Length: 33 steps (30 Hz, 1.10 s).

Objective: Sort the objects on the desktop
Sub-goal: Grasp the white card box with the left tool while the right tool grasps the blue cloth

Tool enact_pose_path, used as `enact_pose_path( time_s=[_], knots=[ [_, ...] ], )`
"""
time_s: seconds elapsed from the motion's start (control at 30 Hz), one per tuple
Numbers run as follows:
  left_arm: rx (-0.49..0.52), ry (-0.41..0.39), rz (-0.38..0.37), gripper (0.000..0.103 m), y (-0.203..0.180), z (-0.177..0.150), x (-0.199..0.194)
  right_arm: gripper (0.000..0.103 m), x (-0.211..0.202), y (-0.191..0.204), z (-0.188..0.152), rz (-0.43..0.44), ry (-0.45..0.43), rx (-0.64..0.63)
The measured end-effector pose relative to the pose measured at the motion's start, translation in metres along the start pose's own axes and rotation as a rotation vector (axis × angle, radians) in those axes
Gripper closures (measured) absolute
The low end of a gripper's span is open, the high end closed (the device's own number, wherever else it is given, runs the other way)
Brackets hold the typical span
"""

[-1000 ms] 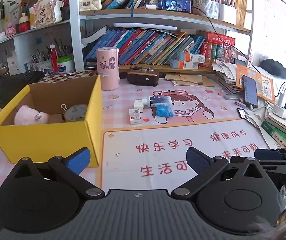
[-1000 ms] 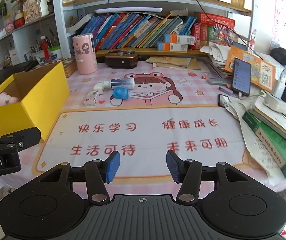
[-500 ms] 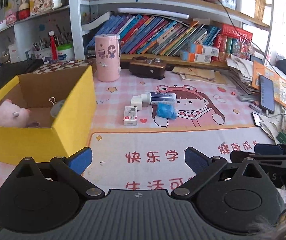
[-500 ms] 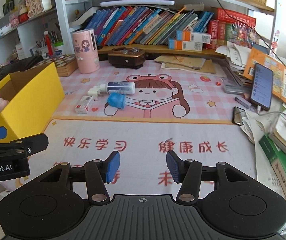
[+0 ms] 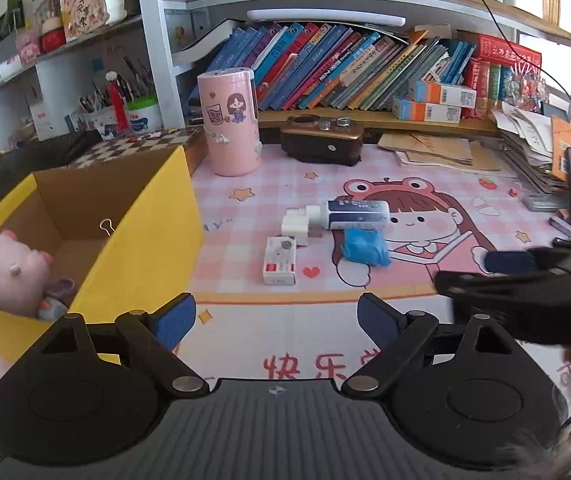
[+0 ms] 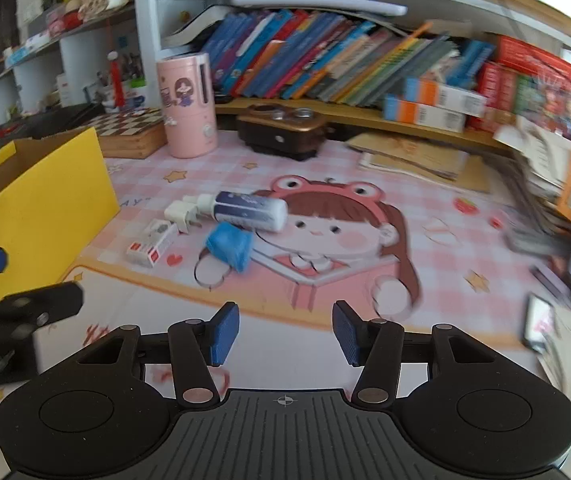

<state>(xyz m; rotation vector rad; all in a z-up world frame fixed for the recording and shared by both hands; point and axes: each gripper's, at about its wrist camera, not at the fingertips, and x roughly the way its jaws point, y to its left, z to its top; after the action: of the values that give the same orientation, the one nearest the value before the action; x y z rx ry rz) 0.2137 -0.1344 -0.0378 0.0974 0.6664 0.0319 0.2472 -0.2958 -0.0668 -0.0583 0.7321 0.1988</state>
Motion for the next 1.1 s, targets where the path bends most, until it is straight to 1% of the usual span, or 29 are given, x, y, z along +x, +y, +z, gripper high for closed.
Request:
enact_pose_path(
  time_s=[0.23,0.33,0.5,0.63,0.67,0.73,0.87,0.9,1.0,1.1],
  knots=[
    [0.014,0.012,0.033,0.014,-0.002,0.005,0.005,0.050,0.055,0.013,0.021,0.092,-0.008,-0.070],
    [0.016,0.016,0.044,0.014,-0.001,0.006,0.006,0.050,0.078,0.017,0.025,0.124,0.007,-0.090],
    [0.019,0.027,0.056,0.014,-0.001,0.009,0.011,0.050,0.099,0.022,0.031,0.158,0.005,-0.107],
    [0.022,0.031,0.047,0.014,-0.005,0.012,0.018,0.051,0.111,0.023,0.034,0.159,0.020,-0.107],
    [0.021,0.030,0.044,0.014,-0.006,0.013,0.020,0.059,0.111,0.021,0.034,0.169,0.018,-0.103],
    [0.015,0.030,0.037,0.016,-0.008,0.016,0.026,0.060,0.108,0.015,0.036,0.194,0.015,-0.084],
    [0.001,0.037,0.018,0.017,-0.015,0.020,0.044,0.061,0.089,-0.003,0.036,0.178,-0.031,-0.062],
    [-0.006,0.042,0.012,0.019,-0.017,0.022,0.050,0.061,0.084,-0.009,0.036,0.174,-0.036,-0.048],
    [-0.040,0.053,0.018,0.031,-0.018,0.027,0.073,0.062,0.069,-0.026,0.031,0.162,-0.039,0.002],
    [-0.066,0.064,0.038,0.037,-0.015,0.030,0.097,0.062,0.053,-0.035,0.022,0.167,-0.036,0.031]
  ],
)
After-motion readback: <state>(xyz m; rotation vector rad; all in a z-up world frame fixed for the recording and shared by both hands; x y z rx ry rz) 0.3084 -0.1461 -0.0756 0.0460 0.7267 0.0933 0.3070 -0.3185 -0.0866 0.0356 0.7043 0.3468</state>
